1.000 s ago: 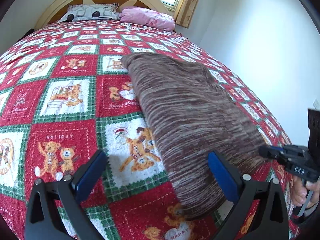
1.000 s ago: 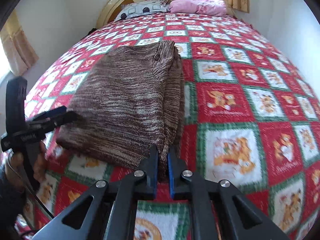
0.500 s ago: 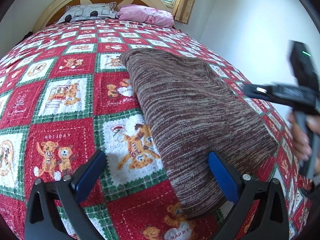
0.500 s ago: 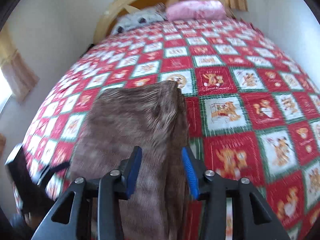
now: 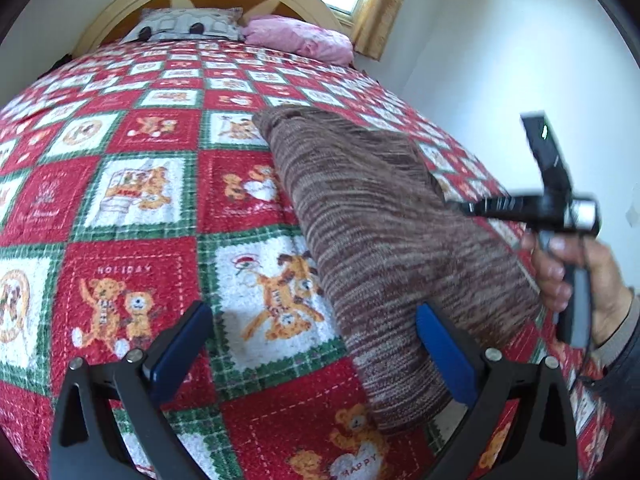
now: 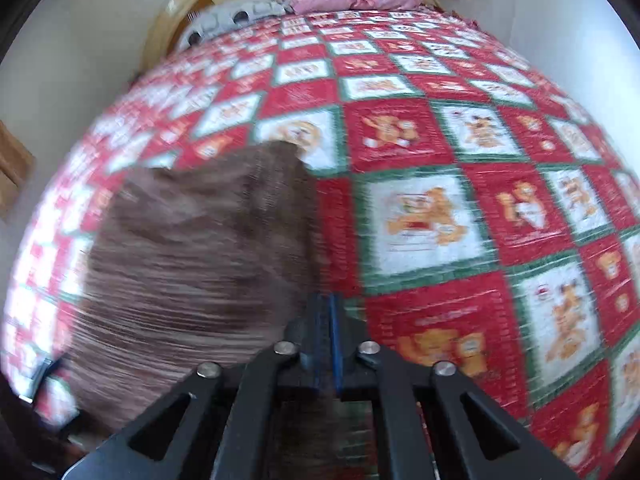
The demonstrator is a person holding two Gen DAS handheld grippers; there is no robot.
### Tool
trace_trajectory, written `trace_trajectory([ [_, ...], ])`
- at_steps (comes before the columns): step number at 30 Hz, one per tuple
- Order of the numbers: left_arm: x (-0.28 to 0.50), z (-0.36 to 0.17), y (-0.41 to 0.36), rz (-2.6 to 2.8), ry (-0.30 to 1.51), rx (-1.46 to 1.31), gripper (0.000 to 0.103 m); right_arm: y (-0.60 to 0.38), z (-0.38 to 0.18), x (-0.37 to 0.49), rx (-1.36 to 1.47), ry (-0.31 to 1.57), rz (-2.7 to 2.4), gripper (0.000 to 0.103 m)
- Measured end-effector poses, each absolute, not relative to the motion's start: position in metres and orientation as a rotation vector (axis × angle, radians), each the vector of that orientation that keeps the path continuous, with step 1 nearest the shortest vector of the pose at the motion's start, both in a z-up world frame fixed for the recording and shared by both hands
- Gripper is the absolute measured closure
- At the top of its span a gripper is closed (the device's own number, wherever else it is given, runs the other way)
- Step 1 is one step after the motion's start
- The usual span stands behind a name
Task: Fold small clothes
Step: 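Grasp the folded sweater's edge with the right gripper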
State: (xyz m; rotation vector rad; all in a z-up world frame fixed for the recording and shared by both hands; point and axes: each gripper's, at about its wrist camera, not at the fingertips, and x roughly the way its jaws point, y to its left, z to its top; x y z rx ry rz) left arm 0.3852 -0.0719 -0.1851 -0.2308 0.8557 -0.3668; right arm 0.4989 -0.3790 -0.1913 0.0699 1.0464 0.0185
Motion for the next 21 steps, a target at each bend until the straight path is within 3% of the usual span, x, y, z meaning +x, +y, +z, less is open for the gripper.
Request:
trace_trajectory([
  [3, 0.389, -0.185, -0.078, -0.362, 0.876, -0.201, 0.000, -0.394, -0.183, 0.494, 0.142, 1.013, 0.071, 0.103],
  [5, 0.391, -0.185, -0.085, -0.362, 0.889, -0.167, 0.000, -0.397, -0.174, 0.492, 0.157, 0.979, 0.089, 0.092],
  [7, 0.393, -0.185, -0.090, -0.331, 0.904, -0.146, 0.000, -0.397, -0.165, 0.493, 0.178, 0.949, 0.118, 0.034],
  [8, 0.394, -0.185, -0.092, -0.330, 0.907, -0.137, 0.000, -0.397, -0.163, 0.494, 0.197, 0.935, 0.130, 0.028],
  [21, 0.404, -0.186, -0.101, -0.327, 0.950, -0.097, 0.000, -0.383, -0.179, 0.548, 0.245, 0.975, 0.199, 0.028],
])
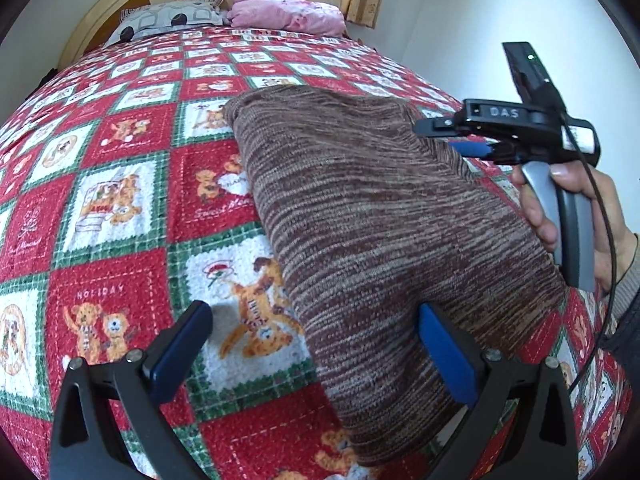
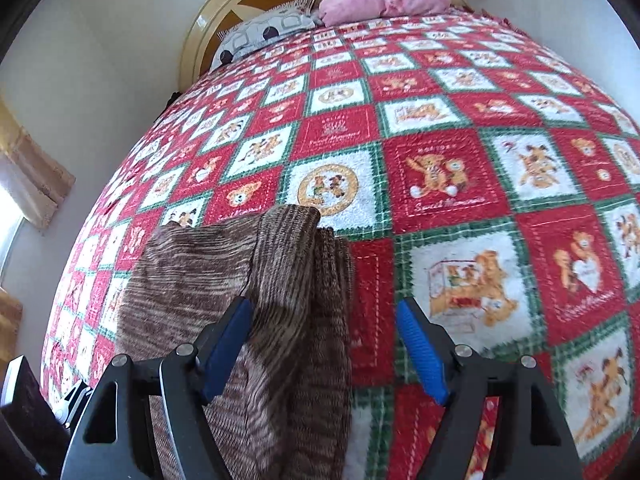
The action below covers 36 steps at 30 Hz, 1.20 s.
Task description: Fold small clothes
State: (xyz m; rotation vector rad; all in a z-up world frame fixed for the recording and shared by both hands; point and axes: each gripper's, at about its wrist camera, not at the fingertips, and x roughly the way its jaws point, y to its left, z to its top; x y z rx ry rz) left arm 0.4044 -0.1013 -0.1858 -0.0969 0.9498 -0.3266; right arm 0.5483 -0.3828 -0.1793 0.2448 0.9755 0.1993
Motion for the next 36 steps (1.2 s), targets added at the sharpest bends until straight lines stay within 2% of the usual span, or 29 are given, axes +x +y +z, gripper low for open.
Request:
trace_trajectory([
  [9, 0.414, -0.187, -0.110, -0.342, 0.957, -0.104, 0.000, -0.390, -0.195, 0.553, 0.278, 0.944, 0.238, 0.029],
  [11, 0.418, -0.187, -0.111, -0.351, 0.959, -0.120, 0.000, -0.388, -0.195, 0.553, 0.282, 0.938, 0.271, 0.038],
  [12, 0.418, -0.187, -0.111, -0.355, 0.958, -0.127, 0.000, -0.388, -0.196, 0.554, 0.304, 0.943, 0.297, 0.049],
  [13, 0.419, -0.187, -0.112, -0.361, 0.958, -0.135, 0.000, -0.387, -0.197, 0.554, 0.324, 0.950, 0.320, 0.054],
  [25, 0.427, -0.188, -0.121, -0.417, 0.970, -0.164, 0.000, -0.386, -0.205, 0.565, 0.334, 0.942, 0.365, 0.051],
  [31, 0.422, -0.187, -0.121, -0.432, 0.957, -0.164, 0.004, -0.388, -0.207, 0.558, 0.344, 0.907, 0.383, 0.052],
  [33, 0.420, -0.186, -0.125, -0.438, 0.954, -0.145, 0.009, -0.388, -0.207, 0.558, 0.346, 0.906, 0.382, 0.052],
  [34, 0.420, -0.186, -0.127, -0.462, 0.958, -0.143, 0.025, -0.388, -0.207, 0.558, 0.341, 0.906, 0.379, 0.053],
  [35, 0.420, -0.188, -0.129, -0.476, 0.976, -0.147, 0.027, -0.388, -0.206, 0.557, 0.333, 0.904, 0.378, 0.055],
  [36, 0.418, -0.187, -0.129, -0.473, 0.966, -0.144, 0.027, -0.386, -0.205, 0.556, 0.343, 0.901, 0.401, 0.069],
])
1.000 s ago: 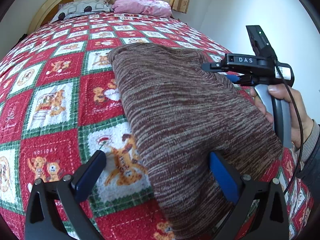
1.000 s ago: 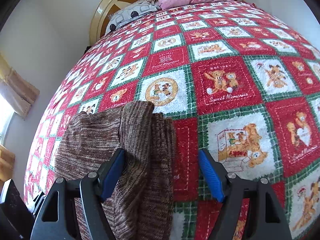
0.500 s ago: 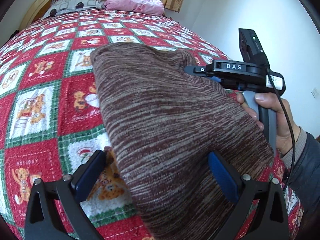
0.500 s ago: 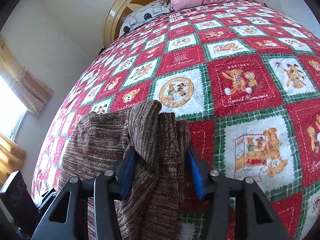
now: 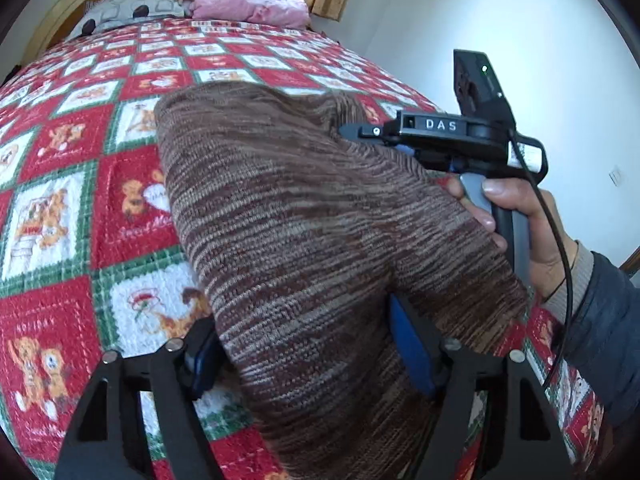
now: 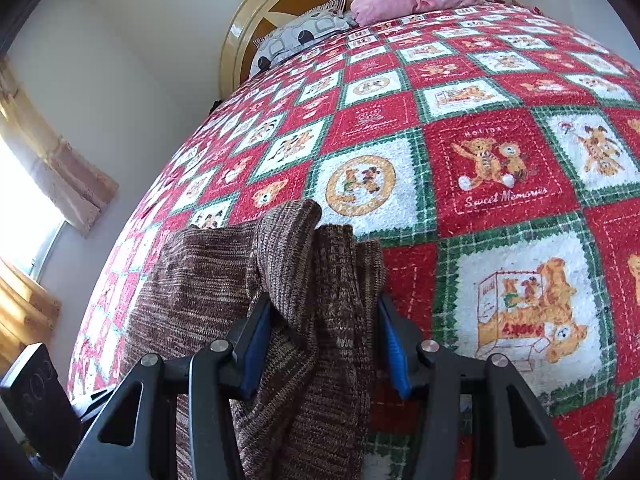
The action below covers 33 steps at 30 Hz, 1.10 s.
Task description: Fold small clothes
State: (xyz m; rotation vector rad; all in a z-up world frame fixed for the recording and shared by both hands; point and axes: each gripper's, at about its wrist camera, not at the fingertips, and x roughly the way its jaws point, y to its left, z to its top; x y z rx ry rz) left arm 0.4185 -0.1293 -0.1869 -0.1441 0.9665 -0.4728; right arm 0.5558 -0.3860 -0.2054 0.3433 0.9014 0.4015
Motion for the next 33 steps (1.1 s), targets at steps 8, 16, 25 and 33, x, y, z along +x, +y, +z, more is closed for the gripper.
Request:
trace_trajectory([
  [8, 0.418, -0.187, -0.129, -0.462, 0.967, -0.145, 0.028, -0.390, -0.212, 0.559, 0.409, 0.915, 0.420, 0.073],
  [16, 0.413, -0.183, -0.131, -0.446, 0.936, -0.117, 0.040, -0.377, -0.204, 0.555, 0.348, 0.930, 0.377, 0.076],
  [25, 0.407, -0.173, -0.127, -0.430, 0.911, -0.098, 0.066, -0.361, -0.180, 0.535, 0.272, 0.881, 0.318, 0.080],
  [33, 0.395, -0.152, -0.116, -0.445, 0.872, -0.138, 0.070, -0.339, -0.144, 0.511, 0.264, 0.823, 0.368, 0.080],
])
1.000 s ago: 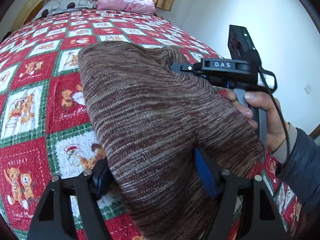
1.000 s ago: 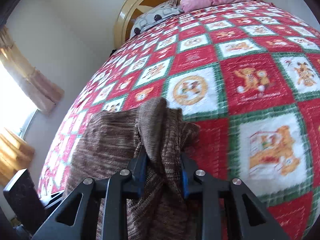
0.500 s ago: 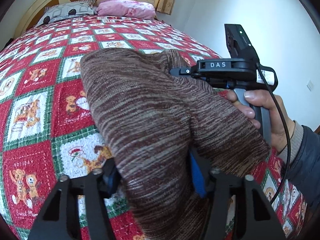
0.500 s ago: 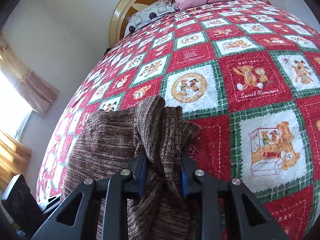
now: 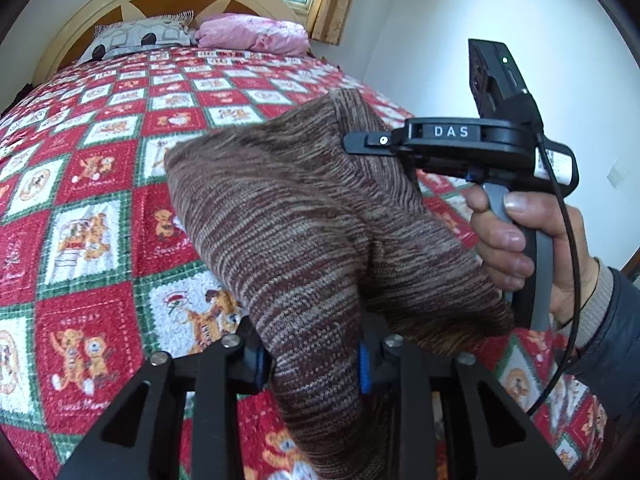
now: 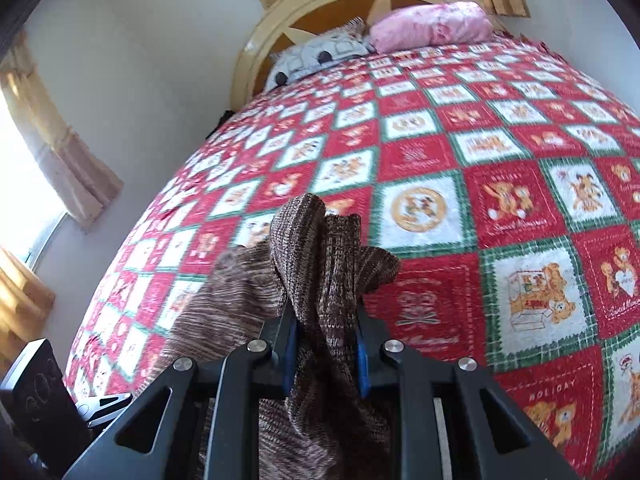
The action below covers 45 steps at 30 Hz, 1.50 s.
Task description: Fold small clothes
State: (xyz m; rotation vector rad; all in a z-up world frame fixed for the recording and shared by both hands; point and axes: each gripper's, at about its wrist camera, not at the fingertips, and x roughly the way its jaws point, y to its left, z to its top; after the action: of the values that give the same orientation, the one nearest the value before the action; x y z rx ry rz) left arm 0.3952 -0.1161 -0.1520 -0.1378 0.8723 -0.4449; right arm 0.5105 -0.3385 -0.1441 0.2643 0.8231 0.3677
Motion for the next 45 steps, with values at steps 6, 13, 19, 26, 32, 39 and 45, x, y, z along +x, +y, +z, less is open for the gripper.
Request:
trace_trajectory([
  [6, 0.375, -0.133, -0.104, -0.436, 0.831, -0.133, 0.070, -0.323, -0.128, 0.493, 0.275, 0.796, 0.399, 0.080],
  [13, 0.339, -0.118, -0.083, -0.391, 0.800, -0.126, 0.070, -0.291, -0.113, 0.467, 0.273, 0.784, 0.472, 0.080],
  [19, 0.310, -0.110, -0.067, -0.333, 0.784, -0.124, 0.070, -0.256, -0.107, 0.447, 0.258, 0.790, 0.530, 0.080],
  [26, 0.281, -0.103, -0.046, -0.288, 0.768, -0.127, 0.070, -0.217, -0.105, 0.428, 0.246, 0.796, 0.584, 0.080],
  [32, 0.253, -0.102, -0.022, -0.241, 0.763, -0.146, 0.070, -0.180, -0.105, 0.417, 0.231, 0.810, 0.635, 0.080],
  [39, 0.229, -0.108, 0.010, -0.191, 0.757, -0.196, 0.070, -0.130, -0.110, 0.409, 0.208, 0.828, 0.693, 0.080],
  [45, 0.214, -0.111, 0.035, -0.140, 0.753, -0.234, 0.070, -0.092, -0.115, 0.408, 0.198, 0.843, 0.741, 0.080],
])
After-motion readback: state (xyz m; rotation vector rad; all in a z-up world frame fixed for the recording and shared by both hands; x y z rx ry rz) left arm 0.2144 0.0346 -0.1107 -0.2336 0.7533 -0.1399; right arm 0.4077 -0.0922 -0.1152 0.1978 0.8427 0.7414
